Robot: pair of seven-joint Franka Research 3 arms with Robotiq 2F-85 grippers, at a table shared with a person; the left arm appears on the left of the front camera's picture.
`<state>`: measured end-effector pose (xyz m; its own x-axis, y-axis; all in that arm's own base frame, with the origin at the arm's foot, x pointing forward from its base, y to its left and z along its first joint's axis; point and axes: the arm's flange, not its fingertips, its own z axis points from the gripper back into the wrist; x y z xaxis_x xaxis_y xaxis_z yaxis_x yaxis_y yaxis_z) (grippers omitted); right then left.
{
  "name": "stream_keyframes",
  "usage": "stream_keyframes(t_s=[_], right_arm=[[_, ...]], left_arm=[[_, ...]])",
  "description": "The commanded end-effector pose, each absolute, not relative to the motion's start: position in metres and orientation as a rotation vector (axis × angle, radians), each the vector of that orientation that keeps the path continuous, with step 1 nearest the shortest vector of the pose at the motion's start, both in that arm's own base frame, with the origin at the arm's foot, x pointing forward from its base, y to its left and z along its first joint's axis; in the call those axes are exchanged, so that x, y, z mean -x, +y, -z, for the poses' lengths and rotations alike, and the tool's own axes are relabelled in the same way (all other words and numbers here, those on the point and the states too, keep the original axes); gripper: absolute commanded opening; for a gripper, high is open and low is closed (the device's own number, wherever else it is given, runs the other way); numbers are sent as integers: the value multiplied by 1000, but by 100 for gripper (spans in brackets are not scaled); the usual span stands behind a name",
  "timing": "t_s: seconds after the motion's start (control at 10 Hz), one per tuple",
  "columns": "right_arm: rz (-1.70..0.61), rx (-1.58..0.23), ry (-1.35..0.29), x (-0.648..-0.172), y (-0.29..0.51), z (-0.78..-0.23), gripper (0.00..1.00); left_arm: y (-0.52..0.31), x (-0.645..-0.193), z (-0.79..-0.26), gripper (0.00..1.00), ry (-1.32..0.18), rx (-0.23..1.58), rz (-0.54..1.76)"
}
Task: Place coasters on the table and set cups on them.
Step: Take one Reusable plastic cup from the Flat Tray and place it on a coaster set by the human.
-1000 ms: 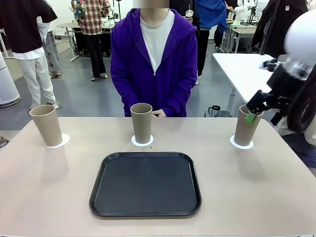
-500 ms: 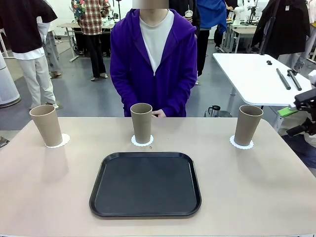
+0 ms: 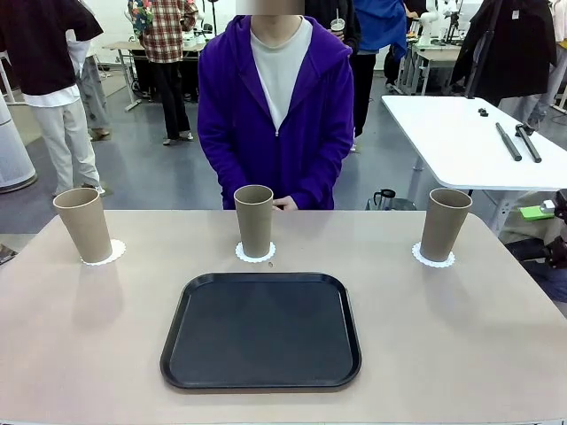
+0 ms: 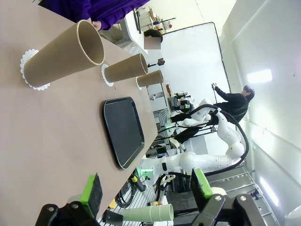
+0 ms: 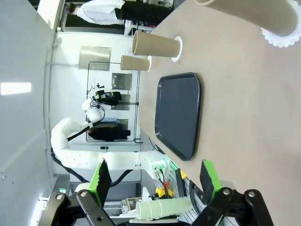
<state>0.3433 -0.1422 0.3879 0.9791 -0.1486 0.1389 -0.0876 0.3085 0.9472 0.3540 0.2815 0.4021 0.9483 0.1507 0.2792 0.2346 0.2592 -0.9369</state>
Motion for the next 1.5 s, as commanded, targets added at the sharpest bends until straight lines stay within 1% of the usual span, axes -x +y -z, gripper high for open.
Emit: stream_keyframes(t_s=[0.0,0.3,0.5,0.6,0.7,1.4], right_arm=[[26,-1289,-226,-338,-140,-373,100],[41,-1271,-278,-334,-147,-365,100],[26,-1254,-297,-331,-148,-370,100],[12,-1245,-297,-331,-147,-373,100],[36,-1254,-252,-332,-152,-369,100],[36,-1254,-252,-332,-152,-369,100]], left_arm=[[282,-351,-404,100,-349,1315,69],[282,-351,-404,100,-349,1315,69],[282,-351,-404,100,-349,1315,69],[282,-351,-404,100,-349,1315,69],[282,-351,-404,100,-349,1315,69],[282,-351,-404,100,-349,1315,69]])
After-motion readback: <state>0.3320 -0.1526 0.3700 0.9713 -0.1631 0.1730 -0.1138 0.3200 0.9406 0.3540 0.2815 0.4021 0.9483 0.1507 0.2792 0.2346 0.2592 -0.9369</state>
